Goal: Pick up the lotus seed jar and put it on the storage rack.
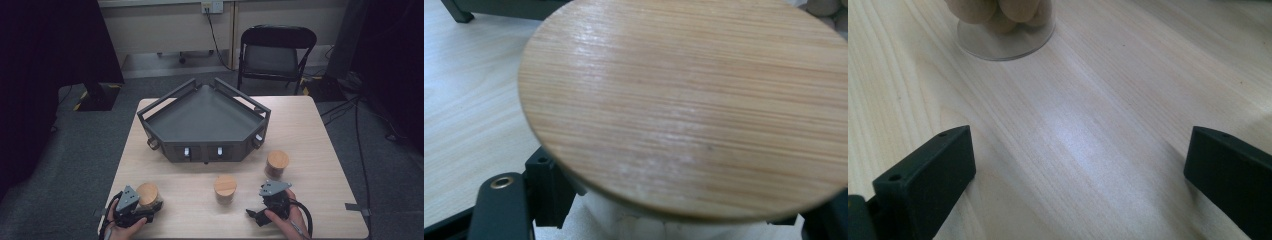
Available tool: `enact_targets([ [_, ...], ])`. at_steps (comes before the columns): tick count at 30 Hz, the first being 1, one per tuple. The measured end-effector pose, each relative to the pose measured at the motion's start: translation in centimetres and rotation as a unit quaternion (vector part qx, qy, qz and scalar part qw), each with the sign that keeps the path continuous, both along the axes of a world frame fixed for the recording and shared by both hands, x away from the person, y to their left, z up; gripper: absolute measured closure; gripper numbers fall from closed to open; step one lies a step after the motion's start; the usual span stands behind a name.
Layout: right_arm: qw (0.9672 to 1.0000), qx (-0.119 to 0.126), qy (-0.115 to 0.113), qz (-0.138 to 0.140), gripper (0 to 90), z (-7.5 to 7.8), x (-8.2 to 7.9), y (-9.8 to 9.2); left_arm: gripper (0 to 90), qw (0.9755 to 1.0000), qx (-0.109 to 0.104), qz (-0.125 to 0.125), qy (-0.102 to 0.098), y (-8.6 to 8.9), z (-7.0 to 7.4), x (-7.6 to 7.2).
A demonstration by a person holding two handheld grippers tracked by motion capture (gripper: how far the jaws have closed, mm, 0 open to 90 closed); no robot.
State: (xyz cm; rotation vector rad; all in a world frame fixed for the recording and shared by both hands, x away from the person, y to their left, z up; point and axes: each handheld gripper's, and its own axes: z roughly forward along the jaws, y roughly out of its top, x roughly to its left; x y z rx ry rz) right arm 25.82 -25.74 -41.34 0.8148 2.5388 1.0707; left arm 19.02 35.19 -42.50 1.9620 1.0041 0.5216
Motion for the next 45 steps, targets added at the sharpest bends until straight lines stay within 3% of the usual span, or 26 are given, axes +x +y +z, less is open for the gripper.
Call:
enact_targets([
  [18,1.0000,0.000,0.000,0.000,0.0,0.0,0.0,0.0,25.8,0.9999,-0.003,-0.017,0.000,-0.4,1.8,0.4],
  [27,1.0000,0.000,0.000,0.000,0.0,0.0,0.0,0.0,25.7,0.9998,0.008,-0.017,-0.010,-0.4,3.7,0.7],
  [45,1.0000,0.000,0.000,0.000,0.0,0.0,0.0,0.0,25.7,0.9995,0.012,-0.027,-0.011,-0.8,6.2,2.7],
])
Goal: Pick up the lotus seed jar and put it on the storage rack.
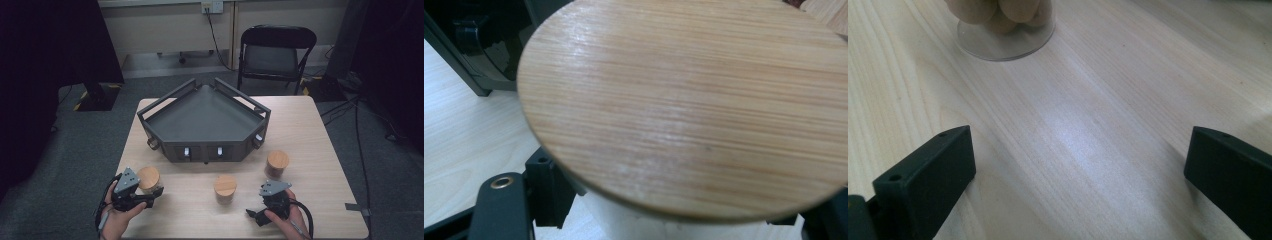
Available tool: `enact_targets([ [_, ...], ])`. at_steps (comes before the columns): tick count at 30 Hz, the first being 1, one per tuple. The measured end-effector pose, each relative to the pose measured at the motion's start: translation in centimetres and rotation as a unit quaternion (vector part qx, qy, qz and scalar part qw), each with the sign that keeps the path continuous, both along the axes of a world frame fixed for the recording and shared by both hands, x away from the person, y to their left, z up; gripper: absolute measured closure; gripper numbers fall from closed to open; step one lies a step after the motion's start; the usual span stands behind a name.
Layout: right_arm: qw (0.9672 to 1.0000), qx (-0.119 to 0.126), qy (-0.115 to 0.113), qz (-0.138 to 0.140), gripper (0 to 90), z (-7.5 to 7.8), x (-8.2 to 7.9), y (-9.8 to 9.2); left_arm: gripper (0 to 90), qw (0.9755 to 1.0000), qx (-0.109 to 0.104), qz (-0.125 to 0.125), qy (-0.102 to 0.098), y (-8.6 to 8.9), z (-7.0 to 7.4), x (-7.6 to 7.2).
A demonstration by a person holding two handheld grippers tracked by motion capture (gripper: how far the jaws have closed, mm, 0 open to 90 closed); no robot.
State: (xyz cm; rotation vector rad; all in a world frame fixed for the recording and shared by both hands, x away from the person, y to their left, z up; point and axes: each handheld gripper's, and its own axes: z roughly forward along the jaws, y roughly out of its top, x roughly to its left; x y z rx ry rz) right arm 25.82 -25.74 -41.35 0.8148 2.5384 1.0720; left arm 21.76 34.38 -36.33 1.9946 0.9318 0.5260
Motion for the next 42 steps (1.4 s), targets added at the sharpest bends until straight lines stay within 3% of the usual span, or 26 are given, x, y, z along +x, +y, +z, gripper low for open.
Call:
enact_targets([
  [32,1.0000,0.000,0.000,0.000,0.0,0.0,0.0,0.0,25.8,0.9996,-0.014,-0.022,-0.004,-0.2,2.1,3.6],
  [42,1.0000,0.000,0.000,0.000,0.0,0.0,0.0,0.0,25.8,0.9996,-0.008,-0.025,-0.008,-0.5,3.9,4.8],
])
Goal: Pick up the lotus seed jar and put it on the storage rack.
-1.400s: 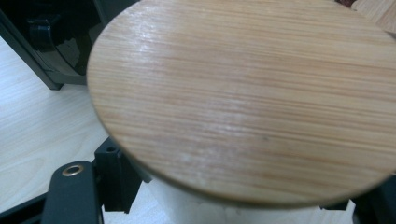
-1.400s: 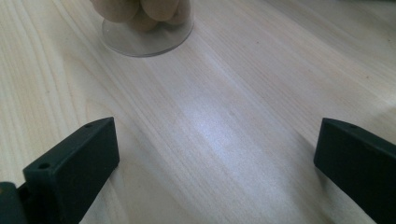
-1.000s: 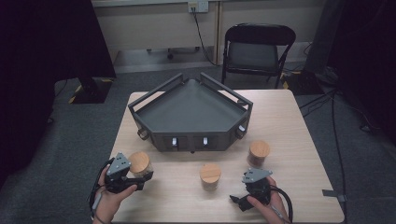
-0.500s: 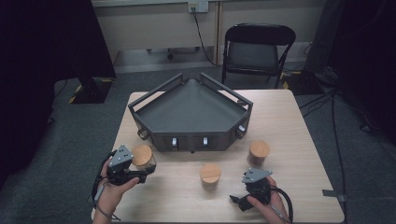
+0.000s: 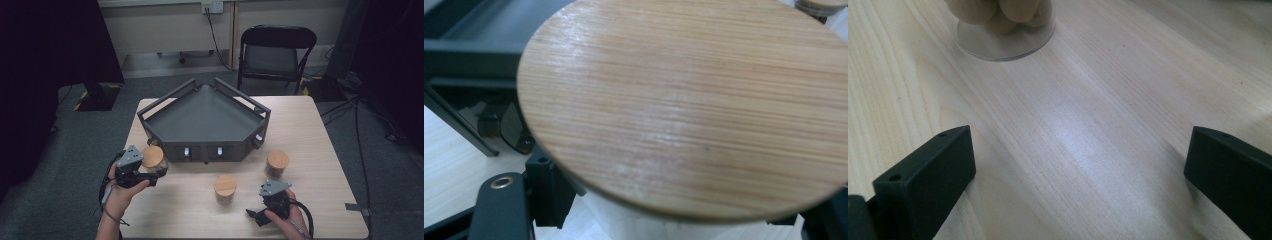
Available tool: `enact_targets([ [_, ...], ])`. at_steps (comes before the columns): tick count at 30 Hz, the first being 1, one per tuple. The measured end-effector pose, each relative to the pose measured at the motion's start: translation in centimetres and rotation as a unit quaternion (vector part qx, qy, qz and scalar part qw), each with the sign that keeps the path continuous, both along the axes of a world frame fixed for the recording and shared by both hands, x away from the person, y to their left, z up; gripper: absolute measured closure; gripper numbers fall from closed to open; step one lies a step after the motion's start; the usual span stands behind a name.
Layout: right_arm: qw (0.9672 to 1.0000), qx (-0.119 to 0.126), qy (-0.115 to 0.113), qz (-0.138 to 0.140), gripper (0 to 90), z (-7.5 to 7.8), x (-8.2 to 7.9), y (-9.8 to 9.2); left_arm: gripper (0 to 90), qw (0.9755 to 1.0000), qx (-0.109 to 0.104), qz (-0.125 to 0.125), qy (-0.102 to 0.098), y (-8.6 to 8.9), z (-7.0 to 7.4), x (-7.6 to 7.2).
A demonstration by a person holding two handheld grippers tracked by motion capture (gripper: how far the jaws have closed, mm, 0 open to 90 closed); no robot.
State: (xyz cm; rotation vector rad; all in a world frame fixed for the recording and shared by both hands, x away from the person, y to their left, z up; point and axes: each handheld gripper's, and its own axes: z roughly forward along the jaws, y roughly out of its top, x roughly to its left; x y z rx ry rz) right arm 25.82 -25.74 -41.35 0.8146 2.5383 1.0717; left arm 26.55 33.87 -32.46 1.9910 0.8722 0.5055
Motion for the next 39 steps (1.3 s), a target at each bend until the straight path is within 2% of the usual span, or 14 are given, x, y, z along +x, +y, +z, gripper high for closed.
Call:
enact_targets([
  [4,1.0000,0.000,0.000,0.000,0.0,0.0,0.0,0.0,25.8,1.0000,0.001,-0.006,-0.004,-0.3,1.0,0.4],
  [17,1.0000,0.000,0.000,0.000,0.0,0.0,0.0,0.0,25.8,0.9999,-0.003,-0.014,-0.002,-0.7,2.4,1.8],
  [39,1.0000,0.000,0.000,-0.003,0.0,0.0,-0.1,0.1,25.8,0.9997,-0.005,-0.024,-0.010,-1.3,5.4,3.8],
])
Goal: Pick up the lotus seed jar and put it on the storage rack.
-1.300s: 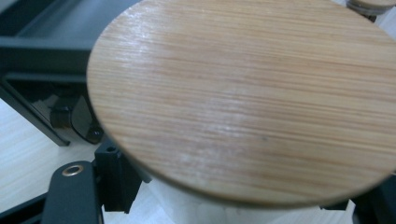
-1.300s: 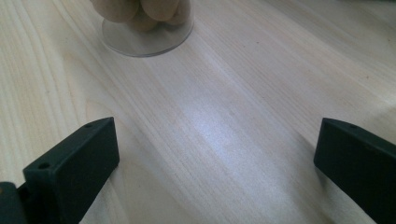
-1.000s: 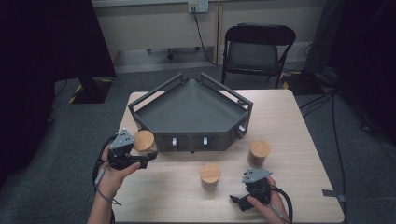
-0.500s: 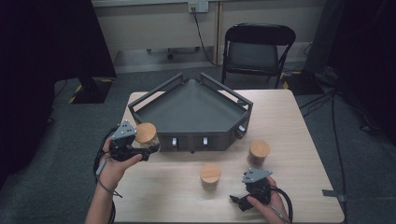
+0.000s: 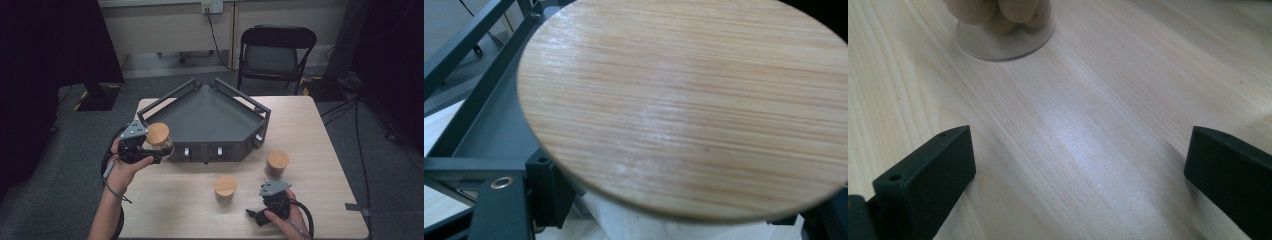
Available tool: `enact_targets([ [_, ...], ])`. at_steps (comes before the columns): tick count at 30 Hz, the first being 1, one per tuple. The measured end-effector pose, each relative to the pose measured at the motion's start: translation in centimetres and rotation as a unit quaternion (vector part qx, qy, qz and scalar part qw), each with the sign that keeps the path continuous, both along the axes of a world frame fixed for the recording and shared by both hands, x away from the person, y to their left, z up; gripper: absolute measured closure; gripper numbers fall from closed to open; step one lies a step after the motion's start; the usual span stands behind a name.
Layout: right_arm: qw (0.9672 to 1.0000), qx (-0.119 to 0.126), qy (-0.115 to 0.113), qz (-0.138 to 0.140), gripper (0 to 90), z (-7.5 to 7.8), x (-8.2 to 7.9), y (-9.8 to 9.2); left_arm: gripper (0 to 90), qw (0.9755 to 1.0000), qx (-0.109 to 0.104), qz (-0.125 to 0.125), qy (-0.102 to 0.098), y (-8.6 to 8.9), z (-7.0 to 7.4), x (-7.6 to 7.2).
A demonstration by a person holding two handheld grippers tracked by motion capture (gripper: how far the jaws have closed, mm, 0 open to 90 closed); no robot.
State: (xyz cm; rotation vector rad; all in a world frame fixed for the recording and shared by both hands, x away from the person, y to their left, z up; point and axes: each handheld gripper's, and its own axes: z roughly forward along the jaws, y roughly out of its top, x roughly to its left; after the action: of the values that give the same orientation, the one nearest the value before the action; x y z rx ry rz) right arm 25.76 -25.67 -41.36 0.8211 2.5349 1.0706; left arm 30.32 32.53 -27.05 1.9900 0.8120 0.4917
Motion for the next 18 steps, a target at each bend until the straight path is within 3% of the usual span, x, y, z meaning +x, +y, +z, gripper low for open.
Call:
enact_targets([
  [18,1.0000,0.000,0.000,-0.001,0.0,0.0,0.0,0.0,25.8,1.0000,0.001,0.006,0.008,-1.2,0.7,3.1],
])
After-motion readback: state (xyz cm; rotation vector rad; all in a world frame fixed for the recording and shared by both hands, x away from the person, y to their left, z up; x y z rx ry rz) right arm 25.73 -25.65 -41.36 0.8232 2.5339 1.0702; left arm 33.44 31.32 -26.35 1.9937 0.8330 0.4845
